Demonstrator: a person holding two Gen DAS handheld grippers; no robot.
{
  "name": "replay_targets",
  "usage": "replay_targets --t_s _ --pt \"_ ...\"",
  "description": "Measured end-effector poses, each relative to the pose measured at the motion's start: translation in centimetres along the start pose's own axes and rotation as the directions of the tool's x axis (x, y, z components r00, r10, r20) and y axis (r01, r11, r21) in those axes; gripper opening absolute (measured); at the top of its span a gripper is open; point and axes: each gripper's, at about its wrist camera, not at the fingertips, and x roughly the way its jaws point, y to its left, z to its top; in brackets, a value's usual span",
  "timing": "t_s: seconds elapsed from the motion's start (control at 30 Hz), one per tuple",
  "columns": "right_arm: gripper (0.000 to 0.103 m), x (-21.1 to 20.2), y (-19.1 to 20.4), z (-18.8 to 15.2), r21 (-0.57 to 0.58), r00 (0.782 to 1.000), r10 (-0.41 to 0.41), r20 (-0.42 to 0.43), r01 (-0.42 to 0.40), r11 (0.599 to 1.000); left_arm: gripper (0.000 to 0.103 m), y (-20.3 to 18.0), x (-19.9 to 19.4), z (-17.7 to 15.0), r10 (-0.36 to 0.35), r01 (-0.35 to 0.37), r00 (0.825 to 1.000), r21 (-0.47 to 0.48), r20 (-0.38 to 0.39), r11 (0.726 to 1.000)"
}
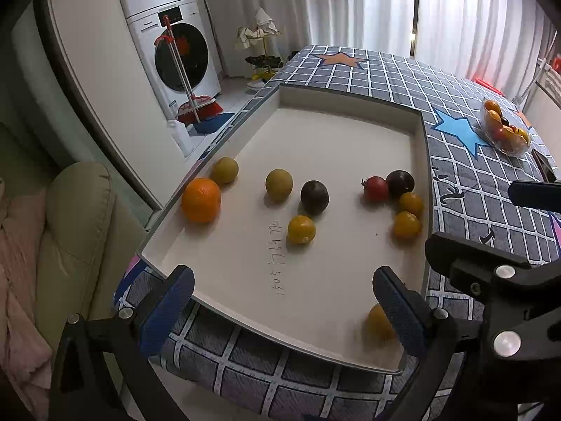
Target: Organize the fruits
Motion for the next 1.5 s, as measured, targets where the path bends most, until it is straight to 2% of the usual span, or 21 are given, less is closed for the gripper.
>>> replay_targets --t_s 1.5 --pt "0.103 0.49 0.17 -0.09 -0.015 1.000 -0.004 0.002 0.004 1.000 0.103 -0.27 0.69 -0.41 0.001 -0.001 0.999 0.002 -0.032 1.000"
